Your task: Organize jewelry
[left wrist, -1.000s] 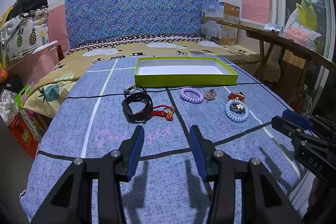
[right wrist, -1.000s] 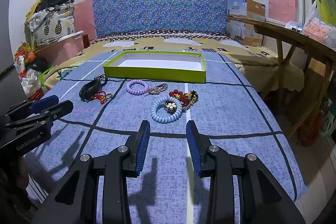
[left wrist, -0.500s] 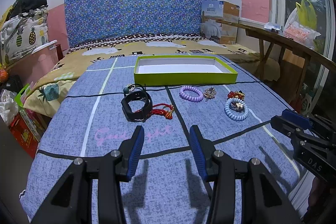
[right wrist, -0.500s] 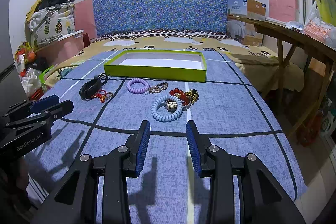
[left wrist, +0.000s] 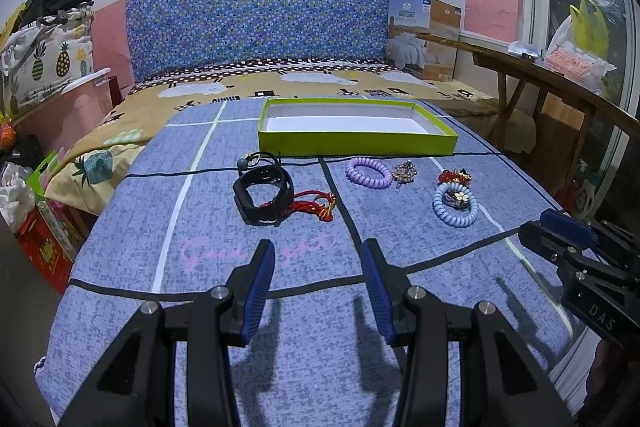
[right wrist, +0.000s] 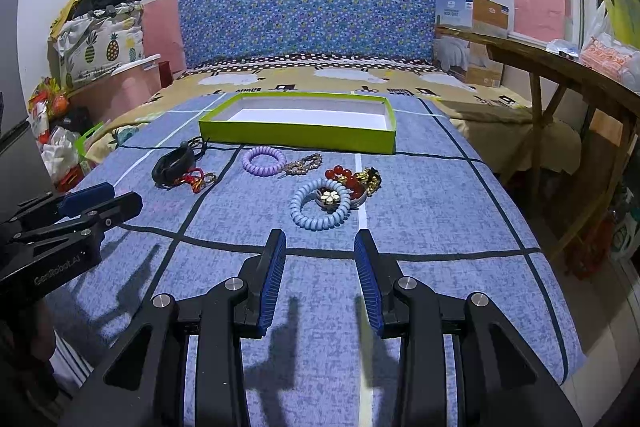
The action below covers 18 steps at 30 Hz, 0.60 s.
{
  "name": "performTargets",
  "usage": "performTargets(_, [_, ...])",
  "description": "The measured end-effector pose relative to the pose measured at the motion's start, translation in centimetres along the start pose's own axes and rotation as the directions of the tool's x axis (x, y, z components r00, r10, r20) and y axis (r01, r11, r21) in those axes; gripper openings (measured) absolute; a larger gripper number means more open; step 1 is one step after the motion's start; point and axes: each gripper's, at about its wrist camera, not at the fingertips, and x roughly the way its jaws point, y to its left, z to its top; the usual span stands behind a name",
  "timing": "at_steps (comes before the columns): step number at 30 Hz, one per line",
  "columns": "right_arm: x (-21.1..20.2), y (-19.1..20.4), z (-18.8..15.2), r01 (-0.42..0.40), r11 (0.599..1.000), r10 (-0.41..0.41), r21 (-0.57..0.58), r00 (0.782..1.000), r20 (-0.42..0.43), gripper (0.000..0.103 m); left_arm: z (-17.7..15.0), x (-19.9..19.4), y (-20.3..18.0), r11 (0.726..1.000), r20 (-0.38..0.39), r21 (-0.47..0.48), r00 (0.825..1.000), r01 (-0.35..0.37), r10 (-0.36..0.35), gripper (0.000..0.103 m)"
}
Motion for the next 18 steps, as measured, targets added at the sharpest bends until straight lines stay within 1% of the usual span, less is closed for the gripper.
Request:
performTargets(14, [0.9, -0.1, 0.5, 0.003, 1.0, -0.003, -0.005, 1.0, -0.015, 0.036, 0.3, 0.6, 0.1, 1.0, 0.005, 0.007, 1.0, -0.004, 0.004, 0.047])
performTargets(18, [1.8, -0.3, 0.9, 0.009, 1.0, -0.009, -0.011, 0.999, -0.034, 0.036, 0.7, 1.1, 0.5, 1.0, -0.003, 0.0, 1.0, -0.007, 0.007, 0.047])
